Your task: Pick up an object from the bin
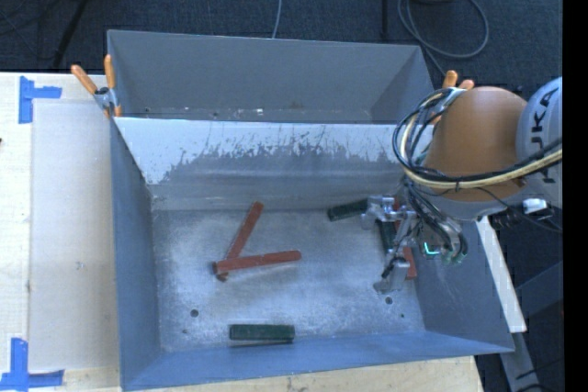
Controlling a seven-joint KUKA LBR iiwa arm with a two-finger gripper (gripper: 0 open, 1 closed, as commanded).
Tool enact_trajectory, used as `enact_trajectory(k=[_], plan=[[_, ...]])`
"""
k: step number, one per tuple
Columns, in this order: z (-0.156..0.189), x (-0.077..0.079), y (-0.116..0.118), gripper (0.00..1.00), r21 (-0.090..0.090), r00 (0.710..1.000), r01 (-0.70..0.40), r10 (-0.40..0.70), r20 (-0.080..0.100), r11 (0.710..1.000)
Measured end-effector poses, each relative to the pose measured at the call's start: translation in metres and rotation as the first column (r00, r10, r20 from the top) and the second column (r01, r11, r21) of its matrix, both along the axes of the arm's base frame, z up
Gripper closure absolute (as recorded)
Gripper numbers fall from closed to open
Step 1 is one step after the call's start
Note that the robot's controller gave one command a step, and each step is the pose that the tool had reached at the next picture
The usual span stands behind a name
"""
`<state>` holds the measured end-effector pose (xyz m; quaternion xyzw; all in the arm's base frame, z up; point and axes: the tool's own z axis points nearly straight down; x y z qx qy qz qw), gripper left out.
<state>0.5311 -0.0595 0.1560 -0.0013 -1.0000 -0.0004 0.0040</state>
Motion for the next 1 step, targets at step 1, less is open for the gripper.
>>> enact_trajectory(k=[1], plan=[[-0.0778,0.0555,0.0617,0.00,0.002,0.986,-0.166,0.166,0.006,0.986]])
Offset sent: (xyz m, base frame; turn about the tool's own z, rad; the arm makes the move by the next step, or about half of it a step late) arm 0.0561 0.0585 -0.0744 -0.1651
